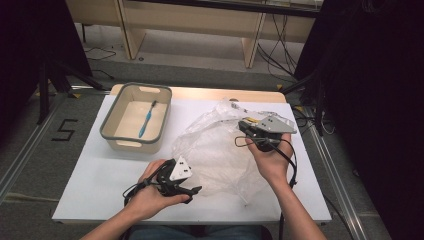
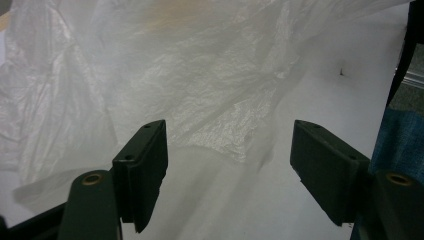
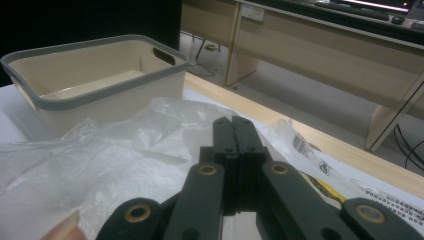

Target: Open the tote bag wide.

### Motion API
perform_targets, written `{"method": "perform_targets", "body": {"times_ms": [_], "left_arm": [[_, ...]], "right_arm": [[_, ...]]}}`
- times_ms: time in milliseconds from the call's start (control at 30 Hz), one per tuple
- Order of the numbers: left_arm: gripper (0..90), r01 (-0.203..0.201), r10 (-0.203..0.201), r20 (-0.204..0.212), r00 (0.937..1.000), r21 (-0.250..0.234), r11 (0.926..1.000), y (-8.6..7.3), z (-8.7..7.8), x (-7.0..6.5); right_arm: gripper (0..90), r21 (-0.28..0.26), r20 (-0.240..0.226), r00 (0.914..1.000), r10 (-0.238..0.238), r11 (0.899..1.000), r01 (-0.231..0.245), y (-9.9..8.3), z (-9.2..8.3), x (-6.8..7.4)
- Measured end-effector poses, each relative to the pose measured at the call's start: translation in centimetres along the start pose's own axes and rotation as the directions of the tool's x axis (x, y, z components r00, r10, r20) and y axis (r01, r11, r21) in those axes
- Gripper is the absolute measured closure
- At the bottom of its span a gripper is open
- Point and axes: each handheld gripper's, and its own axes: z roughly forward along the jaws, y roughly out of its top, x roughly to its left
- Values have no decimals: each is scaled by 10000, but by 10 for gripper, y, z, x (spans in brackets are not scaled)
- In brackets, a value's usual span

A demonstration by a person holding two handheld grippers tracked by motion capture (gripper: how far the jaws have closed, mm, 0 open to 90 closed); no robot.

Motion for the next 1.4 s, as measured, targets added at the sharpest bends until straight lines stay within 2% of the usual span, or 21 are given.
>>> {"method": "perform_targets", "body": {"times_ms": [267, 667, 900, 1400], "left_arm": [[292, 554, -558, -83, 9984, -343, 9979, -2, -17, 13], [266, 792, -856, -818, 9930, -781, 9938, 2, -40, 35], [260, 1047, -1164, -1330, 9843, -917, 9903, -1, -52, 54], [241, 1452, -1661, -1932, 9670, -1178, 9824, -13, -60, 82]], "right_arm": [[900, 25, 8, 10000, 24, 10000, -24, 0, 0, 0], [900, 47, -27, 10000, 26, 10000, -26, 0, 0, 1], [900, 31, -24, 10000, 16, 10000, -16, 0, 1, 2], [900, 49, -53, 10000, 4, 10000, -4, -1, 1, 2]]}}
